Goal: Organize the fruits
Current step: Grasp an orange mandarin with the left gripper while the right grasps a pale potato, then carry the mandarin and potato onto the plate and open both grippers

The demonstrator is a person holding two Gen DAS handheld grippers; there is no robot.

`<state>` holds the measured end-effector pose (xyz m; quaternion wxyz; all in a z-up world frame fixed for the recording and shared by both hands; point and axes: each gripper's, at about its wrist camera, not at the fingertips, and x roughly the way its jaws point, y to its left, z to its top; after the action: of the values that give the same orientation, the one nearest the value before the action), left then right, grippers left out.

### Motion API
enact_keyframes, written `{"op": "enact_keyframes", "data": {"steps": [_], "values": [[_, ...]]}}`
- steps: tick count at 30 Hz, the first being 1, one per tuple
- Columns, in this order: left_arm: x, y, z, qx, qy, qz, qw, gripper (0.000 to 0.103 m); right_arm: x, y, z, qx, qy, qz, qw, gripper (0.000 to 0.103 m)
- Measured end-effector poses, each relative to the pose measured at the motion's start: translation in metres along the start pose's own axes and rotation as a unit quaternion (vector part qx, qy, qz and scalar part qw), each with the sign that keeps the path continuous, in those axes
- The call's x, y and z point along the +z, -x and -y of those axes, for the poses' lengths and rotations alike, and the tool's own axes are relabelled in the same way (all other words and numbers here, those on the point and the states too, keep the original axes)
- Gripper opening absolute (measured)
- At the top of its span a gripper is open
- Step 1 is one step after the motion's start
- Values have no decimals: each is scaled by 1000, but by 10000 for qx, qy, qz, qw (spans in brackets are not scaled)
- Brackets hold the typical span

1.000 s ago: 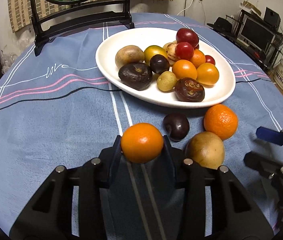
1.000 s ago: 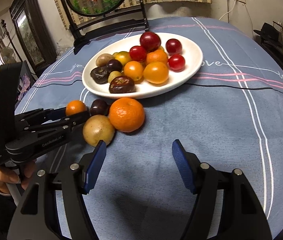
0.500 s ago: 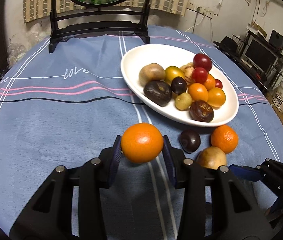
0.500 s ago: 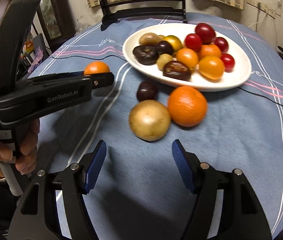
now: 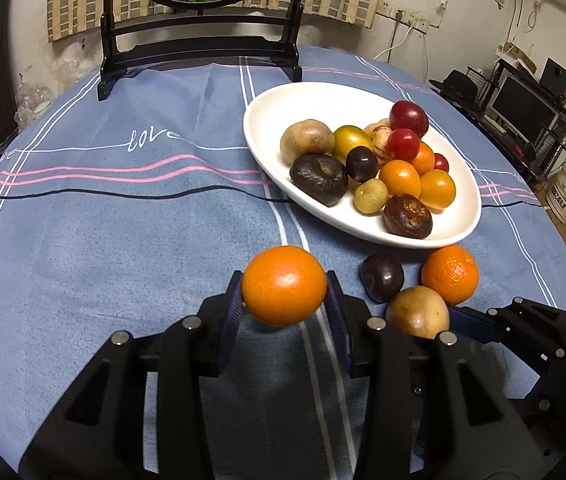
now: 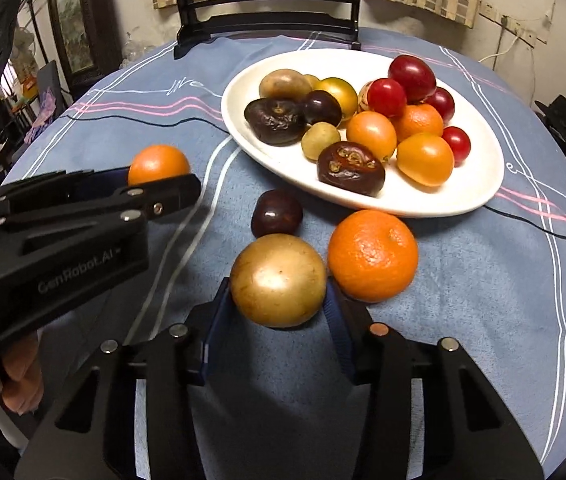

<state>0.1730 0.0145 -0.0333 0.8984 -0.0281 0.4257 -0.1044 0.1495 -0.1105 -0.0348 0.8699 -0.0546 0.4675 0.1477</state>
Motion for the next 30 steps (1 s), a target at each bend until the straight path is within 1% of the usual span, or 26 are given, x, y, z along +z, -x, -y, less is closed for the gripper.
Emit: {"op": "enact_keyframes", "data": {"steps": [3,5,10,16,21,24,30], "values": [[0,0,1,-8,-10,-5,10000,41,-3,3,4,119,-46,44,9999,45],[-1,0,1,-3,-7,-5,10000,41,-6,10,7,268,-61,107,9996,45],[-1,-1,1,9,-32,-31,10000,41,-19,31,20,445,-117,283,9985,45],[-3,-4,3,45,-70,-77,9999,41,-34,45,46,405,-357,348,9979,44],[-4,-7,3,63,-91,-98,9999,41,-41,50,63,325,-591,397,9969,44],[-6,-12,6,125,-160,-157,9997,41,-42,56,68,303,-621,480,9965,44],[-6,-12,6,80,-175,-124,9997,41,-38,66,78,363,-693,663,9947,44]]}}
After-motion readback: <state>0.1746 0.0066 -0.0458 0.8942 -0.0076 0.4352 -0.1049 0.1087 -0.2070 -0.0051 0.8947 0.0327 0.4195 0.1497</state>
